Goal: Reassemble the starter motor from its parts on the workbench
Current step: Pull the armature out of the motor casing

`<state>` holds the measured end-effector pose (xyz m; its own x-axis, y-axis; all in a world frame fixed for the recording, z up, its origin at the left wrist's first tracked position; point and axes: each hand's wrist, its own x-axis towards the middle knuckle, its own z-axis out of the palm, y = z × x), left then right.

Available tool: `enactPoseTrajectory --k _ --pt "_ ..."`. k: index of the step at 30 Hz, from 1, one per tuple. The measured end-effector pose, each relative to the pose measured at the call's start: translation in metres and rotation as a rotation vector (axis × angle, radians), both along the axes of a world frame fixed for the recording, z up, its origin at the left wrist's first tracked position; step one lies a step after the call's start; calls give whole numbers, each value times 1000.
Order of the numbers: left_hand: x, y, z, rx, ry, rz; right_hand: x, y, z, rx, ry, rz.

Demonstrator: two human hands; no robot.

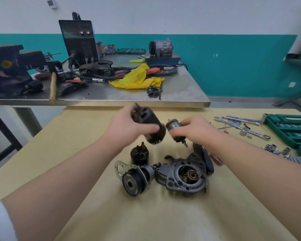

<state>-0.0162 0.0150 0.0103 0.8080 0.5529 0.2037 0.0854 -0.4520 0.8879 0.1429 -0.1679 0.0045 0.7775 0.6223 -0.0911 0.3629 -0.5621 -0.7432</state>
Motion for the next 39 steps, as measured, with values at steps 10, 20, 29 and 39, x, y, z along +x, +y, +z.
enactPoseTrajectory --k 10,20,29,39 --pt "-102 -81 -22 11 -442 47 -98 -58 -29 319 -320 -170" --pt "-78 -92 -75 -51 -509 90 -116 -51 -82 516 -198 -331" --pt "-15 -54 -72 -157 -471 141 -64 7 -82 534 -206 -398" --pt "14 -24 -24 -804 -553 112 -37 14 -51 673 -136 -380"
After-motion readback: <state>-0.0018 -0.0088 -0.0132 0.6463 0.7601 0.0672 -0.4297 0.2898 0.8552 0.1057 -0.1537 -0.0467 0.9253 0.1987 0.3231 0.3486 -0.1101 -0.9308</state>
